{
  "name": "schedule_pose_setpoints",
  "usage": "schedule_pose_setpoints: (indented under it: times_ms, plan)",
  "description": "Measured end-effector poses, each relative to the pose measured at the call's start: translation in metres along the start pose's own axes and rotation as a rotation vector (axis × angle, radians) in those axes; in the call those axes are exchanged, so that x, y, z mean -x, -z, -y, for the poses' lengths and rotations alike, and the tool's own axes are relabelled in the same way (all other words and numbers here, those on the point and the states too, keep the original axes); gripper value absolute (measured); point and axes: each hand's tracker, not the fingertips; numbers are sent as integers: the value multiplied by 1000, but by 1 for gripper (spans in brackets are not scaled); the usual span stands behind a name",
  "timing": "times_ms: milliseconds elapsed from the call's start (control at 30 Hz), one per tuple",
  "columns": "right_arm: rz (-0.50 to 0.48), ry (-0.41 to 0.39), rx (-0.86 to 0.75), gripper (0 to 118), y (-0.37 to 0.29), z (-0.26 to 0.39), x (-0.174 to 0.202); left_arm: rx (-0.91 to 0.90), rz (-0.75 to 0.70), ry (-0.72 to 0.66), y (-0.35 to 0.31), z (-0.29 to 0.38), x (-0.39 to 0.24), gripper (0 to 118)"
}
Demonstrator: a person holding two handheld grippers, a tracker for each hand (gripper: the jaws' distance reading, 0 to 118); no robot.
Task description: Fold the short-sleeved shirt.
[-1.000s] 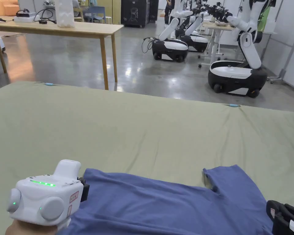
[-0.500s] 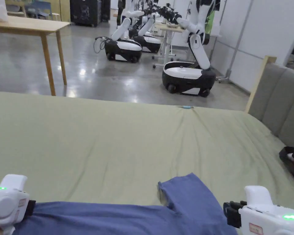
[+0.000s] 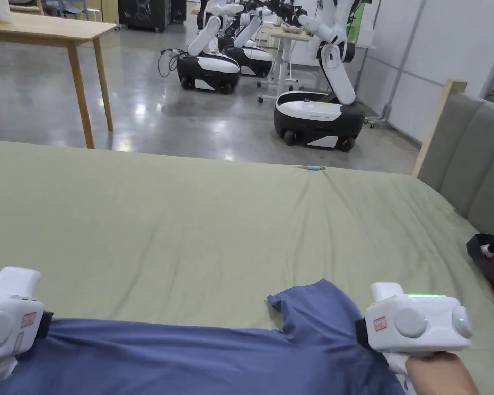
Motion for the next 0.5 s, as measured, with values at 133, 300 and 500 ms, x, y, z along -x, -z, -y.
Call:
schedule_pose_setpoints:
  times_ms: [133, 300, 500]
  plan:
    - [-84, -8, -222, 2, -90, 8, -3, -155, 53, -62, -66, 4, 15, 2]
    - [-132, -73, -391, 2, -183, 63, -7, -310, 119, -75, -172, 47, 33, 2]
    - [-137, -136, -411, 2, -218, 170, 0, -230, 133, -8, -218, 146, 48, 2]
